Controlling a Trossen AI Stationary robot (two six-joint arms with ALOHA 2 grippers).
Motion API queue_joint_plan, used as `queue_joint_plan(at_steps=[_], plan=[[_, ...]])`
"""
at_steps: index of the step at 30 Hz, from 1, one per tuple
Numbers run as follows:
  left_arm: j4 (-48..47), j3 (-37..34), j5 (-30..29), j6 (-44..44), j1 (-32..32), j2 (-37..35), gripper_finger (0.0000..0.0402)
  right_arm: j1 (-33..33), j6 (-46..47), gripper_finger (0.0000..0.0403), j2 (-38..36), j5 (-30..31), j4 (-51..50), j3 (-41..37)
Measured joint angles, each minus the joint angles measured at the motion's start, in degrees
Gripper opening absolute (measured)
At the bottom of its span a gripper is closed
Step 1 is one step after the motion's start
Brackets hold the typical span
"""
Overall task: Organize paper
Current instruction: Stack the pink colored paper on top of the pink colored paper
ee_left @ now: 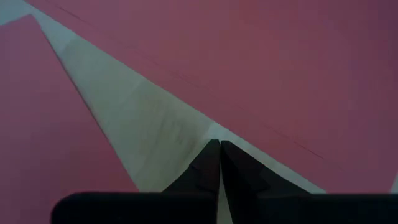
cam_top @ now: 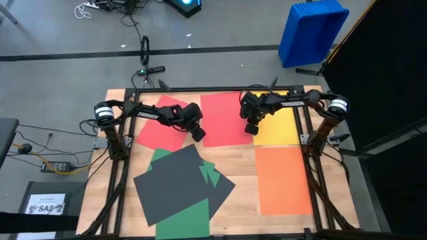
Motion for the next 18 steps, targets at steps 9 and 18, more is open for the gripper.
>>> queue_joint_plan(at_steps=[9, 18], plan=[[-0.50, 1.99, 0.26, 0.00, -0.03, 0.51, 0.0000, 1.00, 1.41, 0.0000, 0.15, -3.17, 2.76, -0.04], [-0.13, 2.07, 0.44, 0.00, -0.04, 0.58, 0.0000, 1.60, 1.88, 0.0000, 0.15, -2.99, 2.56, -0.07]])
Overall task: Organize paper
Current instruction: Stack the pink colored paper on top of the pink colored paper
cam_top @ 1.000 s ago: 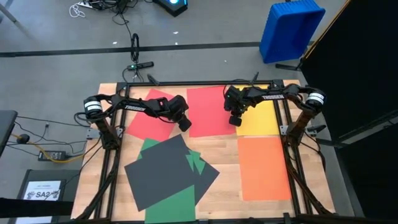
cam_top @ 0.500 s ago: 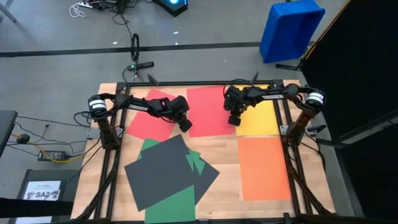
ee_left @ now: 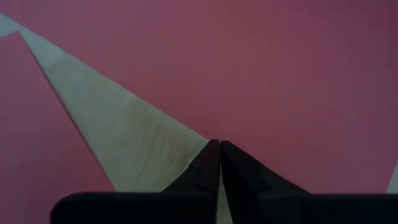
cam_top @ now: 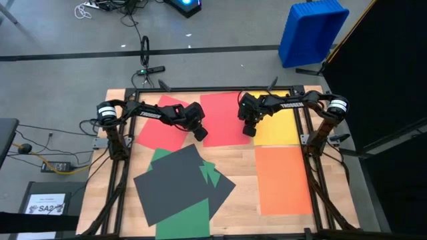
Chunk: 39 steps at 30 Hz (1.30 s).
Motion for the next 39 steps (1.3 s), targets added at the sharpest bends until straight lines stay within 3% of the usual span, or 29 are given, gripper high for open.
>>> queue_joint_plan(at_steps=[13, 21, 29, 39], plan=[[-1.92, -0.04, -0.15, 0.55, 0.35, -2.45, 0.0000, -2.69, 1.03, 0.0000, -4.85, 0.63, -0.50, 0.07], [-6.61, 0.07, -3.10, 0.66, 0.37, -2.44, 0.0000, -3.21, -0.72, 0.0000, -2.82, 0.26, -2.24, 0.01], [-5.64, 0.15, -1.90, 0.46, 0.50, -1.05, 0.0000, -1.72, -1.03, 0.0000, 2.32, -0.63, -2.51, 0.31], [-2.47, 0.11, -1.29, 0.44, 0.50, 0.55, 0.0000, 0.90, 1.92, 0.0000, 1.47, -0.17, -3.32, 0.17]])
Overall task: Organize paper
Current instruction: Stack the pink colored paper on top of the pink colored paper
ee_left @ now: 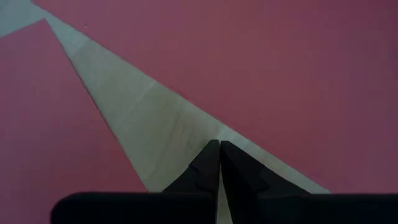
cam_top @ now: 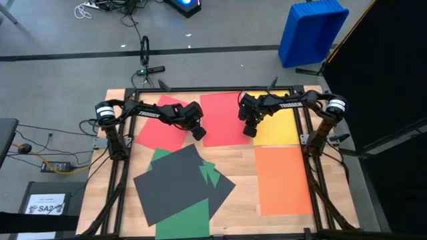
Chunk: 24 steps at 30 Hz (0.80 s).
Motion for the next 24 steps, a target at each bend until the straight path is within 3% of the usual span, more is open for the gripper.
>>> queue_joint_plan(at_steps=[16, 24], plan=[[3.89, 0.02, 2.21, -0.42, 0.04, 1.20, 0.0000, 1.50, 1.64, 0.0000, -0.11, -1.36, -0.58, -0.09], [3.76, 0.02, 2.19, -0.42, 0.02, 1.22, 0.0000, -0.34, 3.24, 0.0000, -4.87, -1.77, -3.14, -0.46]])
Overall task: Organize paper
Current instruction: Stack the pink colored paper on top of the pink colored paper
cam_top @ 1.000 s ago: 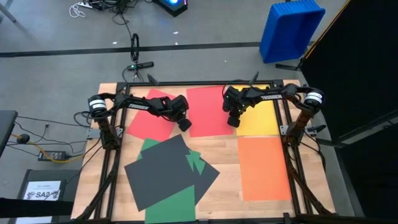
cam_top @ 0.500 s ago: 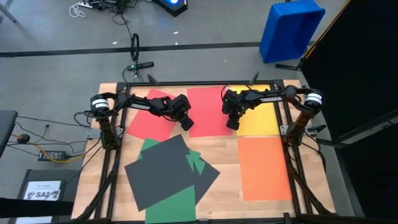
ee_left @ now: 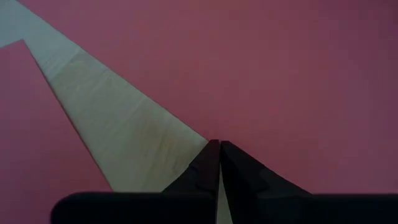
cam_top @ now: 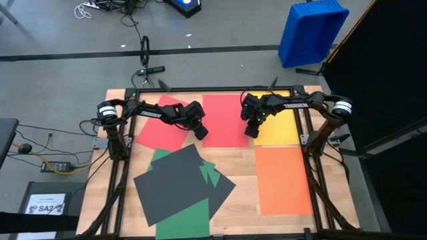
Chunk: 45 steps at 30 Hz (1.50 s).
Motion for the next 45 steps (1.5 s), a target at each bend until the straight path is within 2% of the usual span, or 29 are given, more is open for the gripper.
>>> queue_joint_plan(at_steps=[9, 12, 15, 20, 24, 29, 36, 45], plan=[[-0.31, 0.16, -0.35, 0.07, -0.07, 0.02, 0.0000, 0.01, -0.02, 0.0000, -3.57, 1.71, 0.35, 0.06], [-3.63, 1.81, -0.26, 2.18, 0.42, -1.37, 0.0000, 0.94, 0.40, 0.0000, -4.19, 0.38, 2.50, 0.15], [-7.69, 3.04, -2.46, 3.12, 0.79, -4.31, 0.0000, 2.82, 0.41, 0.0000, -4.27, -1.53, 5.72, 0.17], [-6.73, 3.79, -7.17, 4.76, 0.92, -9.50, 0.0000, 6.29, 1.04, 0.0000, -3.82, -4.93, 11.71, 0.22], [-6.58, 3.72, -8.50, 4.90, 0.87, -10.69, 0.0000, 8.44, 1.21, 0.0000, -2.15, -5.25, 13.22, 0.26], [-5.40, 3.74, -8.80, 4.93, 0.92, -10.20, 0.0000, 10.28, 4.07, 0.0000, 3.59, -6.04, 20.28, 0.47], [-4.56, 3.76, -8.83, 4.99, 0.92, -10.32, 0.0000, 11.16, 5.38, 0.0000, 6.33, -5.48, 19.50, 2.36], [-4.34, 3.78, -8.92, 5.08, 0.94, -10.36, 0.0000, 8.90, 6.32, 0.0000, 7.62, -5.47, 19.15, 2.30]])
